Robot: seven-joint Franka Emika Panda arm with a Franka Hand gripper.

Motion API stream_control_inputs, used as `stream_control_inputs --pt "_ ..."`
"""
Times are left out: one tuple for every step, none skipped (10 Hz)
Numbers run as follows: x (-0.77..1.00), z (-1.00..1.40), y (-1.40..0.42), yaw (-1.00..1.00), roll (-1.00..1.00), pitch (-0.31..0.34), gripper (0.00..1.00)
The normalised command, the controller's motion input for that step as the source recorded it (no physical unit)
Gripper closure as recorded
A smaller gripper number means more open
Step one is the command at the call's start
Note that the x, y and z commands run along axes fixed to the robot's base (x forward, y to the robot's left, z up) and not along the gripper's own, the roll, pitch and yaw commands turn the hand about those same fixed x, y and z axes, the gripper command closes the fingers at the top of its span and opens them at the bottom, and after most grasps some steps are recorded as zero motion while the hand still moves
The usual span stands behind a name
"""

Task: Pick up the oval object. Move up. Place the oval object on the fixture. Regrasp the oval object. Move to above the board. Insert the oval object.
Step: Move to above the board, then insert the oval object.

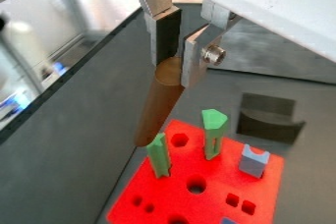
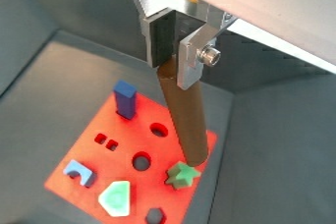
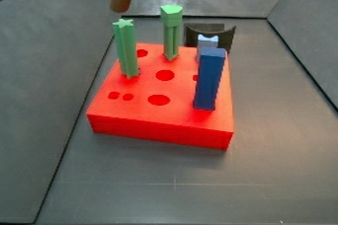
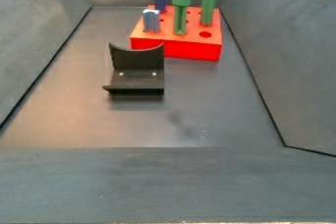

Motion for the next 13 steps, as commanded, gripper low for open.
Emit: stream_control_inputs --pt "-0.07 0.00 0.02 1.00 -0.21 -0.287 1.00" --pt "-0.08 0.00 0.03 1.00 -0.20 -0.350 1.00" --pt "-0.08 0.00 0.02 0.91 -0.17 -0.393 1.00" --pt "-0.08 -0.01 0.02 0.74 -0.13 -0.353 1.00" --pt "-0.07 0.00 0.02 0.41 -0.07 -0.251 1.00" --pt "-0.02 0.00 0.00 0.00 0.00 0.000 1.00" --pt "-0.09 0.00 0.00 -0.05 0.00 -0.010 1.00" --pt "-0.25 0.00 0.00 -0.35 -0.05 -0.143 1.00" --pt "-0.18 0.00 -0.17 -0.56 -0.10 -0.176 1.00" --pt "0.00 0.00 -0.11 -0.63 -0.39 -0.276 1.00" --pt "-0.01 -0.05 -0.02 -0.67 -0.44 -0.310 1.00" --pt "0.00 -0.06 -0.02 -0.69 -0.42 -0.320 1.00" --pt "0.00 -0.13 -0.15 -0.77 -0.22 -0.254 1.00"
